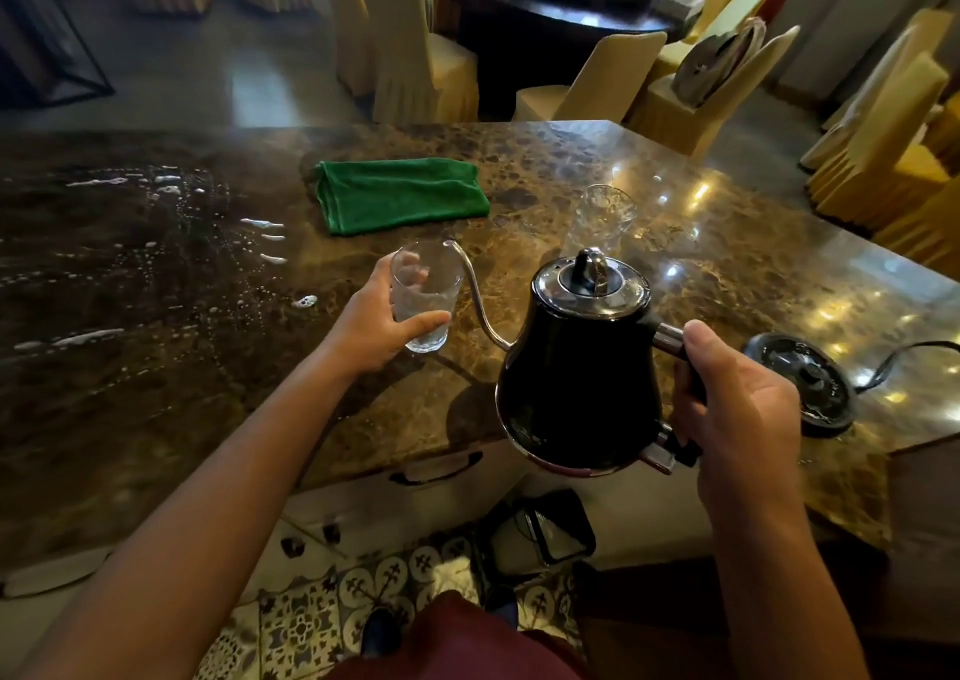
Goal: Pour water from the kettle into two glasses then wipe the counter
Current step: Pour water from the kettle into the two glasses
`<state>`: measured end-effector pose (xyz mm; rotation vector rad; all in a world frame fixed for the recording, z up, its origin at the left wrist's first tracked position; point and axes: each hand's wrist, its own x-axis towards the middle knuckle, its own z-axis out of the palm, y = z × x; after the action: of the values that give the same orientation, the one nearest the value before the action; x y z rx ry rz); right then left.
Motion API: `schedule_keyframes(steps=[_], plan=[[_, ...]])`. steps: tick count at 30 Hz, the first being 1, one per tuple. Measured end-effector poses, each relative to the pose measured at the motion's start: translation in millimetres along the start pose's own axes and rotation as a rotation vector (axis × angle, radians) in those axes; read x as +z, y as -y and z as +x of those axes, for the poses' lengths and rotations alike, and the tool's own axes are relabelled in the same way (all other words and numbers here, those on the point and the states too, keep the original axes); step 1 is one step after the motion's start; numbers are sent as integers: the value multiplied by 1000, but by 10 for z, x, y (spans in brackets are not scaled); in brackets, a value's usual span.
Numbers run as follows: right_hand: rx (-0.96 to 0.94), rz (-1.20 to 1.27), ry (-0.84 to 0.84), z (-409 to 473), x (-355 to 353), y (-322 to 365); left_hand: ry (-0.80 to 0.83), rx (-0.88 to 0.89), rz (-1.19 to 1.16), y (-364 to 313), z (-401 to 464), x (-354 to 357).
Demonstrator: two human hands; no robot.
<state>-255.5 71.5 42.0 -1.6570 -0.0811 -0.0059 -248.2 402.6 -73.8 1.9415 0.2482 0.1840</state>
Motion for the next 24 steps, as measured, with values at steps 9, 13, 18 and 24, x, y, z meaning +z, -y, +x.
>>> schedule_keyframes(steps=[9,13,18,24], plan=[[-80,-93,79,9,-39,36,-7,16,48,19,-7,14],[-102,-155,101,1,-68,104,3,26,53,31,8,15],[-134,-236,155,4,-93,202,-4,26,40,52,19,33],[-160,-285,156,-4,-104,234,2,19,31,45,23,50]])
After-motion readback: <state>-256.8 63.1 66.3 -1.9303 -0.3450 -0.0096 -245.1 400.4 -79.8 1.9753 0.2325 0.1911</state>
